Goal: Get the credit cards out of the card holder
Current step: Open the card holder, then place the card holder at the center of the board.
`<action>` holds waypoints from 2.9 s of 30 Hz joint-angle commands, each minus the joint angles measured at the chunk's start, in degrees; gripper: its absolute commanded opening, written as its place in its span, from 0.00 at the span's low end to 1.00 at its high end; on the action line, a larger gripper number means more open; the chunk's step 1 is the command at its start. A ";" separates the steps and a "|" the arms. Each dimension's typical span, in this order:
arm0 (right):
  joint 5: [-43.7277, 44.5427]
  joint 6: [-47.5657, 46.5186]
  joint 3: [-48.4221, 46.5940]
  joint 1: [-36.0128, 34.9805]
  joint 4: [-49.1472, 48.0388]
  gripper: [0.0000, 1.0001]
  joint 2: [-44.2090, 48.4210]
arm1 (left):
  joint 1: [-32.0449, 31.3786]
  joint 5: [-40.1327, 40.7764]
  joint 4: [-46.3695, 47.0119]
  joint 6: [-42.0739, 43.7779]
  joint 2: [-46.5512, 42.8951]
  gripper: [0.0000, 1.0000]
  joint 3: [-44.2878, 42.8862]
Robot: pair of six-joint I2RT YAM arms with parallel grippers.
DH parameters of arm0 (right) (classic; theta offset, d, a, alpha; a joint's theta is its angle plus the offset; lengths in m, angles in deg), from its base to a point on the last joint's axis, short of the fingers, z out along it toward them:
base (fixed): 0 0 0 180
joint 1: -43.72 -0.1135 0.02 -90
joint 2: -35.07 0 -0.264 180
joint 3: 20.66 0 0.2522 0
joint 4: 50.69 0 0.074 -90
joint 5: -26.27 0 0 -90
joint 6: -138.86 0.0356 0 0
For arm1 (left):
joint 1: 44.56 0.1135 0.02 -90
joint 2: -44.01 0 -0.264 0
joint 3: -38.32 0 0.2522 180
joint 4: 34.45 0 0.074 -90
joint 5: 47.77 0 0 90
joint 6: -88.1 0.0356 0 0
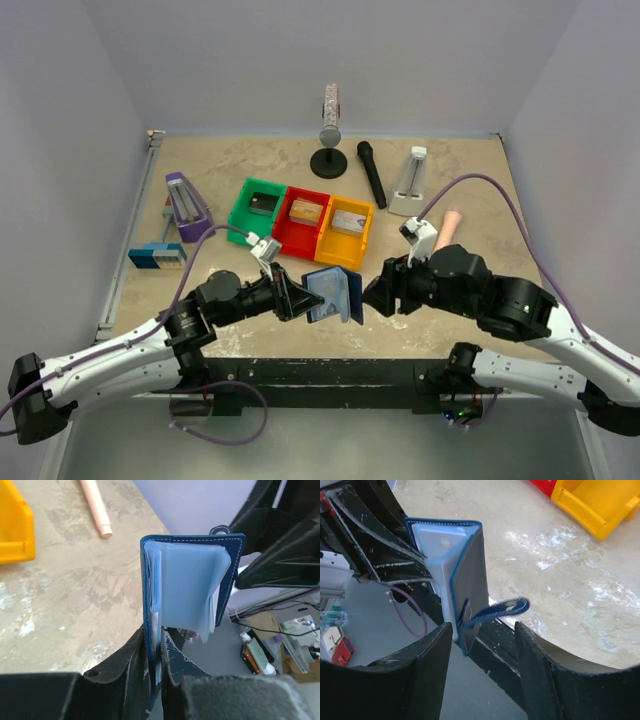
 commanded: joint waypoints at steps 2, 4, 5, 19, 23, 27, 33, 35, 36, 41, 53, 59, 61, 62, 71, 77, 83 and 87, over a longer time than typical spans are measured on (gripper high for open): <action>4.11 -4.72 -0.29 -0.25 4.03 0.59 5.28 | -0.30 7.41 -11.49 0.47 -2.98 0.00 -2.57; 0.88 -7.27 0.06 -0.33 1.24 0.57 6.60 | -0.30 9.07 -13.87 -0.41 -2.81 0.00 -2.83; -2.11 -7.80 0.15 -0.33 -0.35 0.56 6.52 | -0.30 9.35 -14.49 -0.85 -2.28 0.00 -3.18; 3.66 -3.50 -5.39 -10.44 -5.02 0.33 -16.76 | -6.27 17.61 -26.45 -8.14 8.36 0.00 -14.62; 2.10 -1.66 -0.49 -6.94 -7.65 0.29 -17.57 | -6.36 17.53 -25.66 -8.94 6.87 0.00 -12.07; -3.97 0.72 10.58 1.23 -12.66 0.25 -15.20 | -6.36 16.47 -23.20 -9.64 4.06 0.00 -8.21; -3.90 0.11 16.49 7.04 -11.88 0.24 -11.86 | -6.36 15.77 -21.88 -10.34 0.72 0.00 -3.55; -2.67 -0.07 17.29 7.84 -11.00 0.24 -8.62 | -6.36 16.21 -22.14 -10.69 0.27 0.00 -2.58; -1.88 -0.33 17.29 7.75 -10.22 0.24 -7.21 | -6.36 16.38 -22.23 -10.87 0.27 0.00 -2.05; -0.20 -3.22 17.02 7.75 -8.09 0.24 3.51 | -6.19 17.26 -21.61 -11.31 2.29 0.00 -0.55; -20.94 -2.89 24.05 7.66 -29.27 0.24 -2.51 | -4.43 14.10 -4.75 -10.43 16.00 0.00 2.52; -24.02 0.10 25.46 7.66 -37.45 0.22 -14.47 | -3.46 13.04 -2.63 -10.08 18.37 0.00 3.32; -24.20 0.54 25.29 7.75 -38.86 0.20 -18.16 | -3.46 12.87 -2.54 -10.17 18.99 0.00 3.49; -23.94 0.81 25.11 7.75 -39.38 0.20 -19.83 | -3.38 12.78 -2.54 -10.17 19.34 0.00 3.49; -24.01 3.44 27.22 11.00 -44.74 0.15 -29.77 | -2.50 12.52 -4.82 -10.08 21.27 0.00 3.32; -27.27 5.73 30.55 15.13 -51.33 0.13 -34.96 | -1.79 11.99 -7.20 -10.43 22.16 0.00 2.70; -29.12 6.08 31.79 17.59 -54.23 0.11 -39.53 | -1.09 11.99 -10.27 -10.26 23.03 0.00 1.91; -30.43 6.43 33.46 19.96 -56.96 0.10 -42.34 | -0.30 11.99 -11.15 -10.52 24.17 0.00 1.82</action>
